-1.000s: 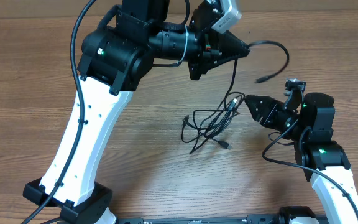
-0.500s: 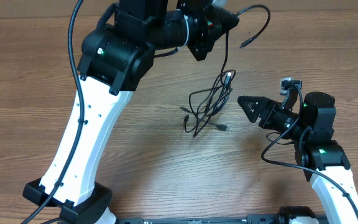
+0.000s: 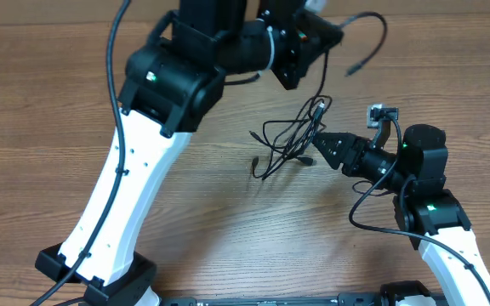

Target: Untangle cables

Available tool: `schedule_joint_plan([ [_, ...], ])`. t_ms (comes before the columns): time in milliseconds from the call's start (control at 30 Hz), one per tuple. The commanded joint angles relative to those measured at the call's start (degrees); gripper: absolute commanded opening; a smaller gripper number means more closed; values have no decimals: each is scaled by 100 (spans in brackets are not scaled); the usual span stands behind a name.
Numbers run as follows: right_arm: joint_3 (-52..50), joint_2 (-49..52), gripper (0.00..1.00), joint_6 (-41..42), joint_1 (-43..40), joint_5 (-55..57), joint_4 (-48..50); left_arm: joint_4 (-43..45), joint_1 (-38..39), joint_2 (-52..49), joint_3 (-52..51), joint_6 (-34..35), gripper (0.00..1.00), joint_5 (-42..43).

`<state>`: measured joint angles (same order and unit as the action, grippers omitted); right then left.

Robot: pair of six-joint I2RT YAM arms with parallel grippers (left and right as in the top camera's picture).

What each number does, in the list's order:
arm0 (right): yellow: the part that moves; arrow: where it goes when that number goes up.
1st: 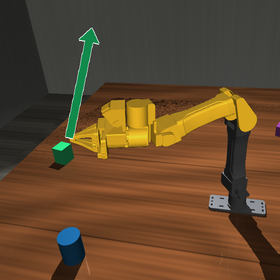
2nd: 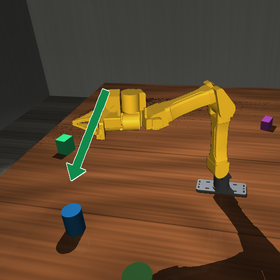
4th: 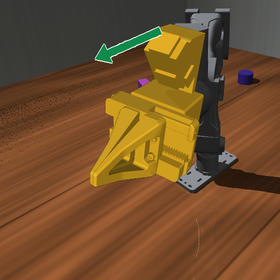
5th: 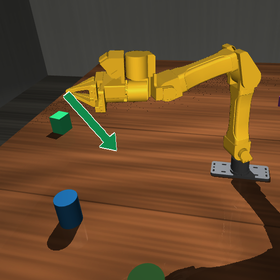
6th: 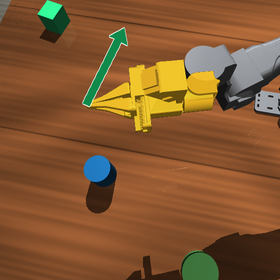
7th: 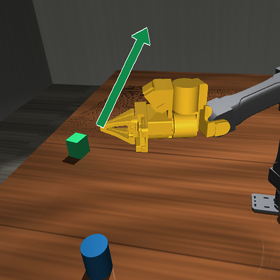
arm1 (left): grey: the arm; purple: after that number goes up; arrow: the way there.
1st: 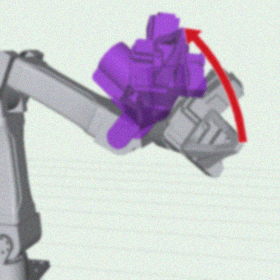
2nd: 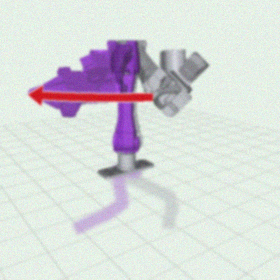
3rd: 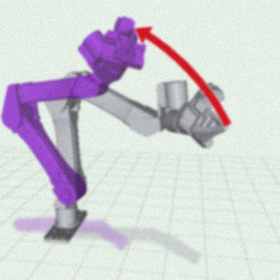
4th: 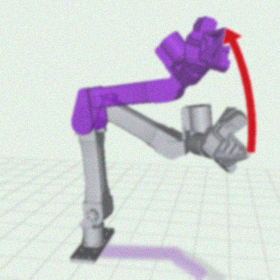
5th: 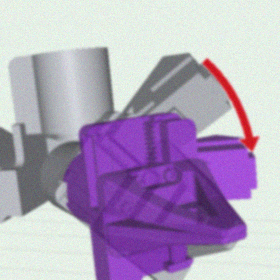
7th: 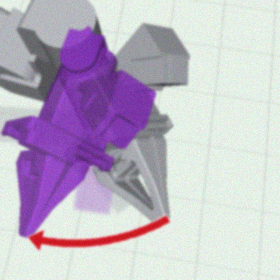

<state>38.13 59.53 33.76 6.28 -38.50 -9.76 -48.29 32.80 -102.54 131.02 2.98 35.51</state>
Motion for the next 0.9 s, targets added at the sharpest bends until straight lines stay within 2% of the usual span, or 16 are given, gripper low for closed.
schedule_joint_plan([
  [0, 35, 87, 53, 251, 74, 157, 26, 81, 151, 177, 155, 94, 4, 55],
  [233, 35, 649, 52, 249, 85, 282, 101, 411, 321, 179, 155, 243, 4, 560],
  [400, 35, 1110, 16, 249, 83, 282, 160, 505, 323, 179, 155, 236, 4, 629],
  [467, 35, 1139, 5, 249, 72, 282, 160, 450, 293, 177, 155, 210, 4, 577],
  [867, 35, 1108, 4, 245, 42, 240, 199, -551, 20, 177, 155, 127, 4, -1445],
])
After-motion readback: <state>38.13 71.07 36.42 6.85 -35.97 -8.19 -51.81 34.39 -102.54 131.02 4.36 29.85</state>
